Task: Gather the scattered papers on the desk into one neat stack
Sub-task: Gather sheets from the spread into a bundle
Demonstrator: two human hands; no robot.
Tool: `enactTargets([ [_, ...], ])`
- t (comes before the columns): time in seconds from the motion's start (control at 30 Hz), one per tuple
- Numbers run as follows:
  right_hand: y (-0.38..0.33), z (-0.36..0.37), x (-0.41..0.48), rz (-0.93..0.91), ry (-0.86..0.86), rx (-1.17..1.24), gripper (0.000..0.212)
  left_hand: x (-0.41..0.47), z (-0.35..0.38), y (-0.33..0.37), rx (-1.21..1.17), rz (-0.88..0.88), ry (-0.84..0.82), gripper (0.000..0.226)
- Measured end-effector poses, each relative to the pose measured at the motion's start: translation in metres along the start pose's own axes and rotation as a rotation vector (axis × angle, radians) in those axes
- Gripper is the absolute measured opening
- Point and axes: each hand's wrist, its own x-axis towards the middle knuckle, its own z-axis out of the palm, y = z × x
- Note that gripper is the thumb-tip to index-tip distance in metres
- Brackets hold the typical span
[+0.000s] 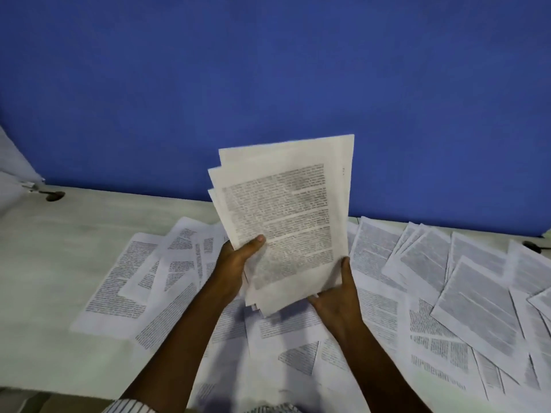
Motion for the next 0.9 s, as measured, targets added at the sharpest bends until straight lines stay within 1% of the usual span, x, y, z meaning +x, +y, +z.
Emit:
enactTargets([
  [0.07,-0.010,0.009,0.006,-0.040,-0.049,0.010,0.068,0.003,0.009,0.000,0.042,0.025,0.007,0.044],
  [0.1,-0.015,0.012,0.009,-0.060,-0.056,0.015,0.068,0.004,0.010,-0.002,0.073,0.034,0.030,0.043],
  [0.17,-0.023,0.012,0.013,-0.078,-0.053,0.014,0.061,0.004,0.013,-0.006,0.131,0.033,0.090,0.037],
  [0.23,-0.030,0.010,0.014,-0.076,-0.024,-0.005,0.051,0.005,0.019,-0.008,0.146,0.045,0.120,0.037],
  [0.33,-0.042,0.006,0.013,-0.055,-0.035,0.036,0.041,0.005,0.025,-0.006,0.089,0.054,0.087,0.042],
  [0.43,-0.054,0.004,0.015,-0.068,-0.104,0.053,0.045,0.003,0.033,-0.011,-0.009,0.033,0.028,0.051],
  [0.47,-0.054,0.004,0.016,-0.067,-0.111,0.047,0.045,0.001,0.037,-0.015,0.004,0.032,0.052,0.051],
  [0.57,-0.051,0.000,0.025,-0.045,-0.066,-0.024,0.047,-0.004,0.051,-0.030,0.173,0.045,0.242,0.038],
  [0.63,-0.055,-0.009,0.032,-0.046,0.004,-0.128,0.052,-0.008,0.052,-0.036,0.224,0.044,0.329,0.040],
  [0.7,-0.064,-0.019,0.036,-0.069,0.037,-0.323,0.042,-0.014,0.043,-0.034,0.248,0.036,0.335,0.042],
  [0.73,-0.071,-0.023,0.035,-0.091,0.010,-0.466,0.035,-0.020,0.037,-0.031,0.262,0.029,0.310,0.038],
  [0.8,-0.082,-0.025,0.024,-0.103,-0.125,-0.764,0.022,-0.034,0.023,-0.023,0.299,0.005,0.230,0.033],
  [0.83,-0.083,-0.022,0.018,-0.084,-0.222,-0.842,0.020,-0.043,0.016,-0.020,0.326,-0.014,0.191,0.034],
  [0.9,-0.078,-0.014,0.009,-0.018,-0.399,-0.880,0.027,-0.061,0.007,-0.018,0.377,-0.066,0.126,0.041],
])
